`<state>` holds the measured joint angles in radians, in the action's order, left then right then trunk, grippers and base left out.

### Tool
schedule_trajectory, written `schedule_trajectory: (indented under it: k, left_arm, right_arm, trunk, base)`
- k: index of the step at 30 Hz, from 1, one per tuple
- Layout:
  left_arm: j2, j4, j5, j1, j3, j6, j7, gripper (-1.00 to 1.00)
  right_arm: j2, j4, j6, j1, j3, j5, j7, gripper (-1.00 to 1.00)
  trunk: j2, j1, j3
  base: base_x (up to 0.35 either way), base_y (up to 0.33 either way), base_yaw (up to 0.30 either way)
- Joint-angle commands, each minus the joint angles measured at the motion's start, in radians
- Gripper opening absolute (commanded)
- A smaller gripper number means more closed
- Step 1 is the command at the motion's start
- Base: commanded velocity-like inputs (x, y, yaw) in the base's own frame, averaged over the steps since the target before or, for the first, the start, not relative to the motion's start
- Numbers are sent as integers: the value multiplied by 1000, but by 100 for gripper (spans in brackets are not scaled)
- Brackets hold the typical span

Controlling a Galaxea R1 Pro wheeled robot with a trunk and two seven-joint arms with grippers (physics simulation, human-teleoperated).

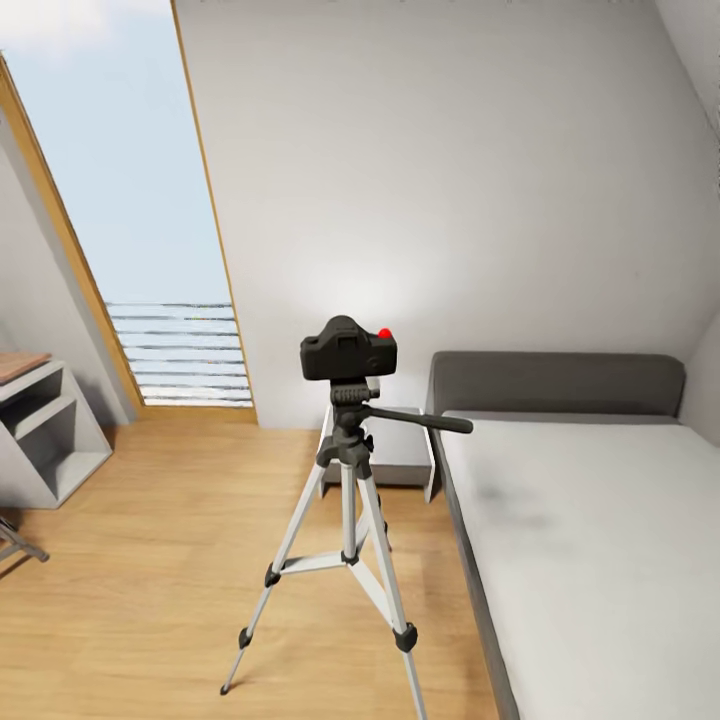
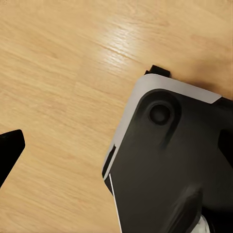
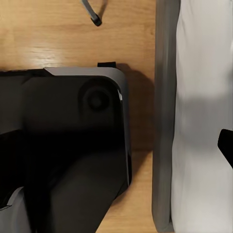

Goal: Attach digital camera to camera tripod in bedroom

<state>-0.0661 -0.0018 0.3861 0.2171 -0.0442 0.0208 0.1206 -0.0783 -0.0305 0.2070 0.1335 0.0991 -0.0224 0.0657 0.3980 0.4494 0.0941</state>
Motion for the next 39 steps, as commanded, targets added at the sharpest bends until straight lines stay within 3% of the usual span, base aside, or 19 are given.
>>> schedule_trajectory:
  k: [1,26,39]
  left_arm:
    - [0,0,7,1,-5,2,2,100]
    - [1,0,6,1,-6,-2,2,100]
    - [-6,-3,7,1,-6,12,5,100]
  right_arm:
    - [0,-3,6,2,8,-2,5,100]
    - [0,-3,5,2,8,-2,4,100]
    - [-1,-2,3,2,9,-2,3,100]
  trunk:
    - [2,1,0]
    - [2,1,-39]
    - [2,1,-43]
  base:
    - [0,0,0]
    - [0,0,0]
    - [0,0,0]
